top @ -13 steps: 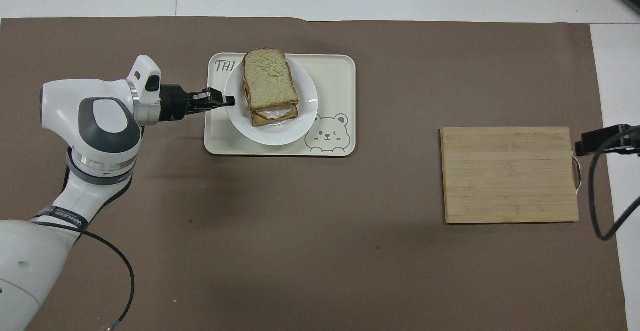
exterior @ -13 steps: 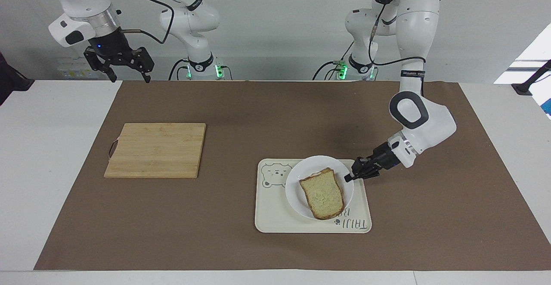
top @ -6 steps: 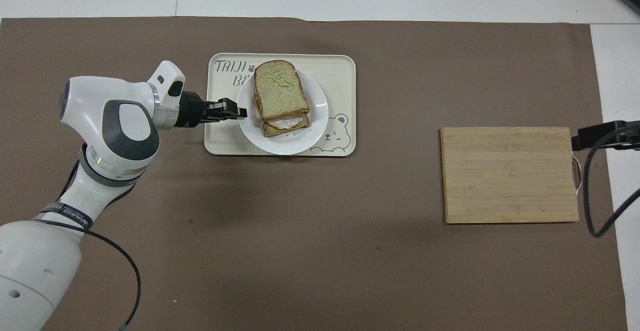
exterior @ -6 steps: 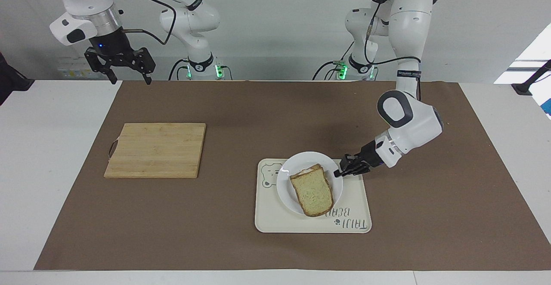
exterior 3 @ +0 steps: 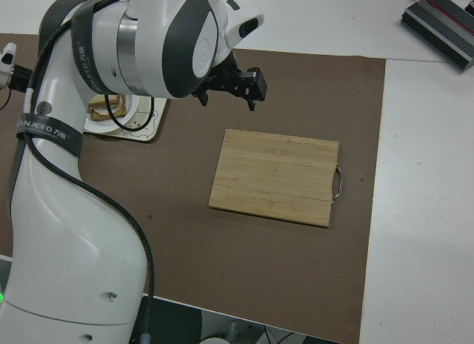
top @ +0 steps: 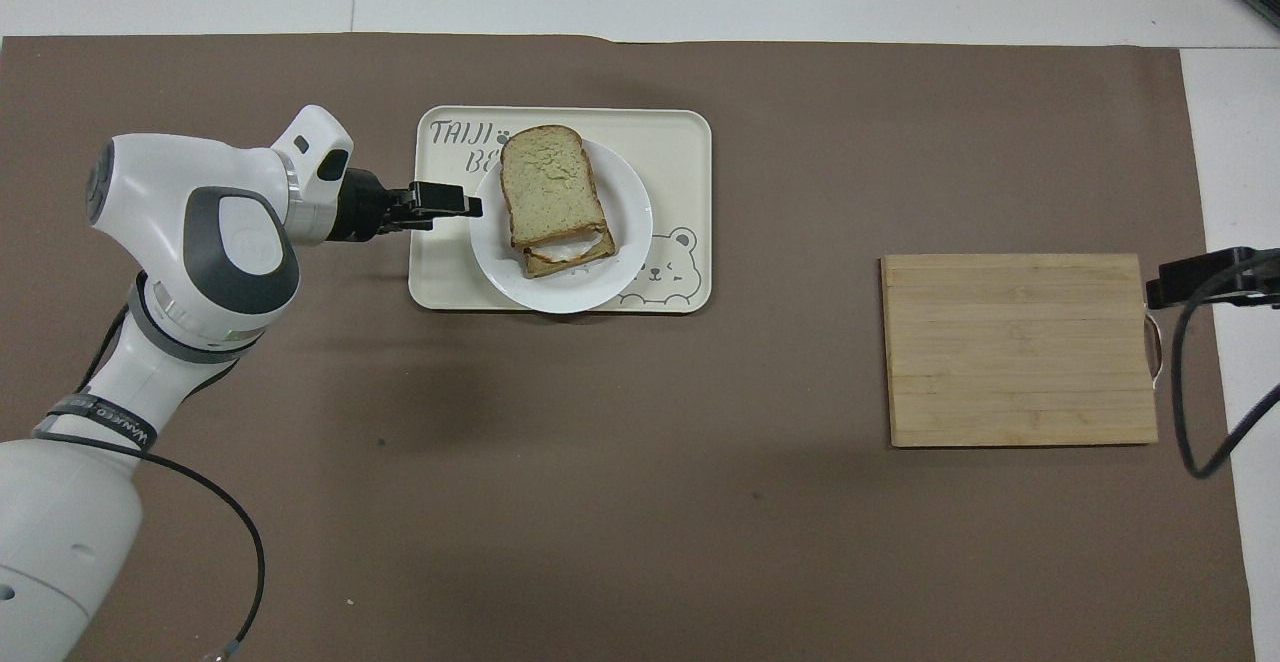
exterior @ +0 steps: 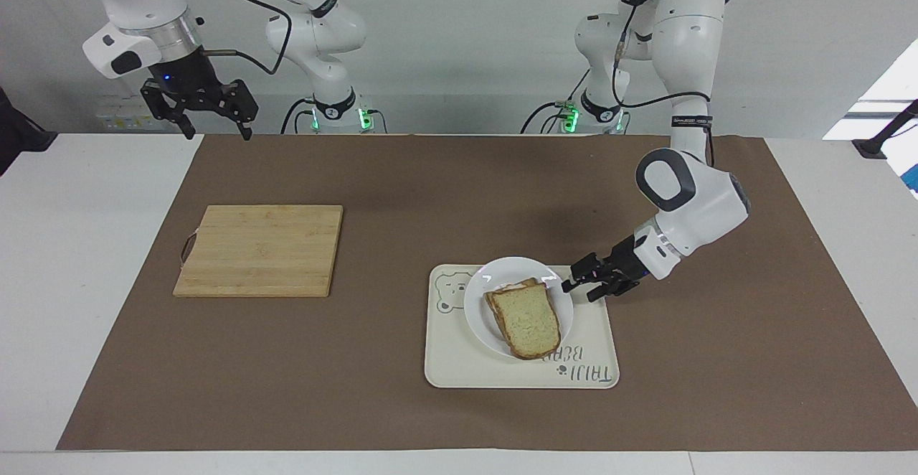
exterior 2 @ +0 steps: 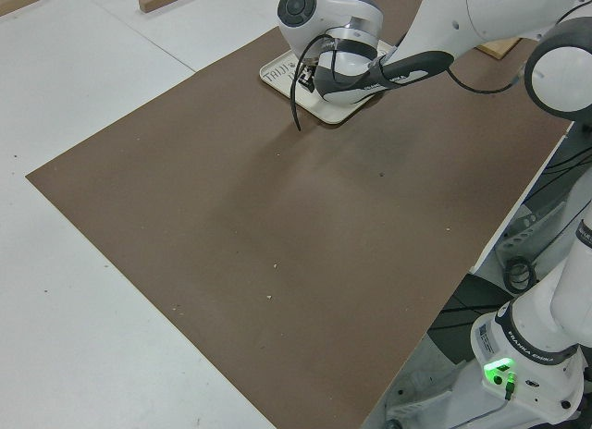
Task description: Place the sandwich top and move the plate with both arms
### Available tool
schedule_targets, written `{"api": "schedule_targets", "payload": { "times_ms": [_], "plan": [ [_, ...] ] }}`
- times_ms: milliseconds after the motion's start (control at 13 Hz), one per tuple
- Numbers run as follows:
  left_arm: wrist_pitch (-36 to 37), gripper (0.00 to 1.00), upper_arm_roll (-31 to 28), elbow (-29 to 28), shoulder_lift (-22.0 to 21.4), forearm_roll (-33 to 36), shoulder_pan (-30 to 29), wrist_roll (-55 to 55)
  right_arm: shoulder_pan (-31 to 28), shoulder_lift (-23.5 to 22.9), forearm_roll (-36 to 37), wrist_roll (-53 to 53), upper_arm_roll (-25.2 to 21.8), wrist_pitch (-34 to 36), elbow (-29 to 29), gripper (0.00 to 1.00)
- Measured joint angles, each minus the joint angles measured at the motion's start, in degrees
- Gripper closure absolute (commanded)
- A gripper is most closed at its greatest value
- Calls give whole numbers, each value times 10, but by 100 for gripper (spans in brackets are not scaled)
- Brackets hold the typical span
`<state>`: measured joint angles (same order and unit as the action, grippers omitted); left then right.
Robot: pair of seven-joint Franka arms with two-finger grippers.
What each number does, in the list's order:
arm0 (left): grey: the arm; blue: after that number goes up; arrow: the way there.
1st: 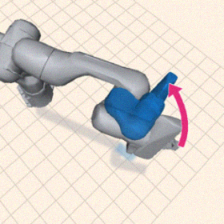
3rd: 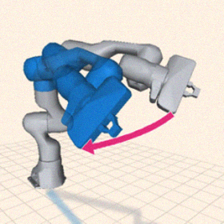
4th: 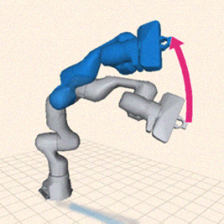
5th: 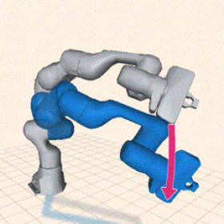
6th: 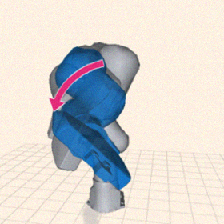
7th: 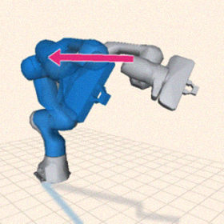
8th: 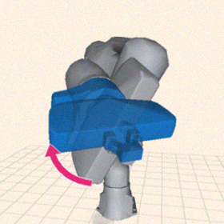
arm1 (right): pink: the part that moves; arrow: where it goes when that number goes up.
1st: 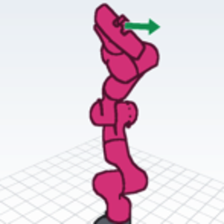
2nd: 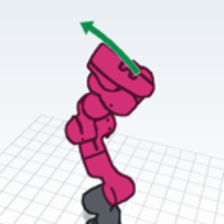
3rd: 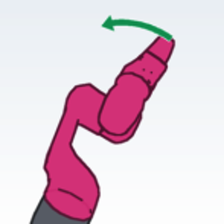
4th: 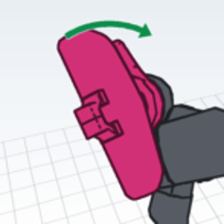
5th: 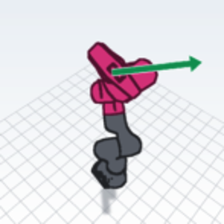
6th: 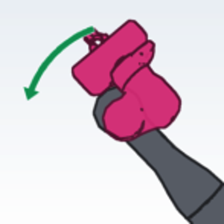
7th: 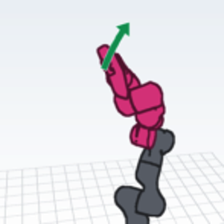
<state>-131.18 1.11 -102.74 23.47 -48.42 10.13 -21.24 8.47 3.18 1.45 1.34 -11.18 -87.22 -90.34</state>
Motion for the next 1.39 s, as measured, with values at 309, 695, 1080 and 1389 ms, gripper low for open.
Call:
{"api": "schedule_targets", "payload": {
  "times_ms": [309, 695, 1080, 1389],
  "plan": [
    [0, 0, -21, 43, -13, 111, -1, 12, -2, 1, 0, 3, -2, 2, 0, 0],
    [53, 0, -42, 92, -60, 259, -1, 47, -3, 1, 0, 3, -2, 2, 0, 0],
    [226, 0, -60, 174, -133, 407, -1, 51, -3, 1, 0, 3, -1, 2, 0, 0],
    [387, 0, -67, 178, -230, 430, -1, 51, -3, 1, -1, 3, 0, 2, 0, 0]
  ]
}}
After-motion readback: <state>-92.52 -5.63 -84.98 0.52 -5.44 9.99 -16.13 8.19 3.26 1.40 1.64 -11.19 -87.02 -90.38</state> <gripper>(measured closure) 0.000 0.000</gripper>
